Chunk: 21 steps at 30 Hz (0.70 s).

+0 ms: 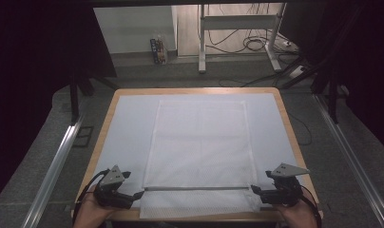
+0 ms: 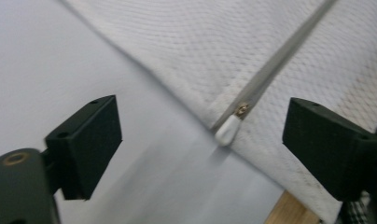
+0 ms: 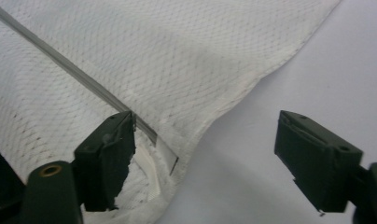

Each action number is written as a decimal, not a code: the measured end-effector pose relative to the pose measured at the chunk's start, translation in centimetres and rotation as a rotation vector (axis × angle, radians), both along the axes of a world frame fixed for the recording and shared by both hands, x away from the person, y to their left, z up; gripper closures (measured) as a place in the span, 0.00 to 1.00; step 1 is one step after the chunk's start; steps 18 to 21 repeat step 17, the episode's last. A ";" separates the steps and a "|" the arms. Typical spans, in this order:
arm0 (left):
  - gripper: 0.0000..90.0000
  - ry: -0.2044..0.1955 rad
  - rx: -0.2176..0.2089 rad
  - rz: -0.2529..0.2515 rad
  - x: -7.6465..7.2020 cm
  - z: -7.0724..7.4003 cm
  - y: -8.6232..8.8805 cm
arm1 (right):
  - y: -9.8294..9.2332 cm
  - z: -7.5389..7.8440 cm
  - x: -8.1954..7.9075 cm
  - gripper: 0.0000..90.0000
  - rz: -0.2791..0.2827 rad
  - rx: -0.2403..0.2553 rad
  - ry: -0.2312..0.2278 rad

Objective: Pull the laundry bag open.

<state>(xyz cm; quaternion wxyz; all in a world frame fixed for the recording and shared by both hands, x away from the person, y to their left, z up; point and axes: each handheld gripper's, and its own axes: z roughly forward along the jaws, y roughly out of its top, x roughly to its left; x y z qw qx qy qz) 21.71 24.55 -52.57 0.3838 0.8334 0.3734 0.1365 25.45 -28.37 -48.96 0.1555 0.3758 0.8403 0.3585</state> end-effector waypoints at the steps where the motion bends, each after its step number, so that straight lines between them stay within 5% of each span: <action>1: 0.10 0.000 0.000 0.000 0.0 0.0 0.0 | -0.1 0.0 0.0 0.20 0.002 0.002 -0.006; 4: 0.08 0.002 0.028 0.061 -0.8 -0.5 1.0 | -0.2 -0.2 0.1 0.17 0.006 0.014 -0.015; 6: 0.04 -0.025 0.001 0.100 -1.4 -0.2 1.7 | -0.3 -0.6 0.4 0.15 0.012 0.002 -0.008; 8: 0.04 -0.012 -0.011 0.118 -1.4 -0.3 2.0 | -0.4 -0.9 0.5 0.14 0.015 -0.009 -0.006; 21: 0.04 -0.005 0.024 0.111 -1.2 -0.4 1.6 | -0.4 -1.2 0.6 0.12 0.017 -0.036 0.004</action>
